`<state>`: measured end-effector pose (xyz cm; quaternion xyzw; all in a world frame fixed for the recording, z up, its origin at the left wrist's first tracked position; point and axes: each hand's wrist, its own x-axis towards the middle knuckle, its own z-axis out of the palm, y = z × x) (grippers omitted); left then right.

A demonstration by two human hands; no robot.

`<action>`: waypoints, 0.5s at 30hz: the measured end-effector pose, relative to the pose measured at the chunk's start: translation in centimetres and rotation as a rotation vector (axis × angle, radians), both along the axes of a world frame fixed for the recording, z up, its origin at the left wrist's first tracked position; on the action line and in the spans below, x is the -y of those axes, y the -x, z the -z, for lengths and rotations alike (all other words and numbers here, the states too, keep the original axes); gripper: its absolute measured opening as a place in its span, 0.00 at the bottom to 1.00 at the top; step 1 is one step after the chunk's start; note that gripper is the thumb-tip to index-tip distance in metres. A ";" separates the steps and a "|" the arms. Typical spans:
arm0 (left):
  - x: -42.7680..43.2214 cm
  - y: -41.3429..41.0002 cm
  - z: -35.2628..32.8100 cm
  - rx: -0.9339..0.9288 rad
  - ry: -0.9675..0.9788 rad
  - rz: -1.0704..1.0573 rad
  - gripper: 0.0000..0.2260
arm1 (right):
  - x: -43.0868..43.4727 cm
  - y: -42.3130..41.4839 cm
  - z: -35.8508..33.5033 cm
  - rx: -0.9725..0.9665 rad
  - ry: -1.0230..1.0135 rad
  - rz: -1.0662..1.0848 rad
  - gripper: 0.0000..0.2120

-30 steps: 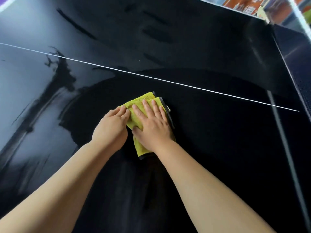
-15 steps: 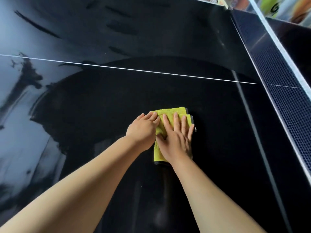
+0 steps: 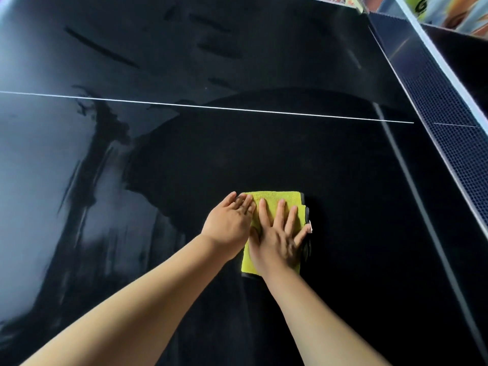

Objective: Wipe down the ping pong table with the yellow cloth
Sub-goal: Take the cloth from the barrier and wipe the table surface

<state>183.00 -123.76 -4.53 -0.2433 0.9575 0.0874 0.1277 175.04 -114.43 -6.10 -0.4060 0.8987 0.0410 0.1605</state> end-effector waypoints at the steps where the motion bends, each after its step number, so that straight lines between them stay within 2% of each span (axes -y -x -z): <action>1: 1.3 -1.9 0.0 -0.002 0.007 0.002 0.24 | 1.2 -1.8 0.0 0.002 0.001 -0.002 0.30; 10: 14.3 -23.3 0.3 -0.001 0.063 -0.123 0.24 | 15.1 -21.8 0.1 0.005 0.021 -0.152 0.32; 15: 16.5 -33.9 0.4 0.035 0.088 -0.207 0.24 | 18.7 -31.1 0.6 0.030 0.025 -0.290 0.33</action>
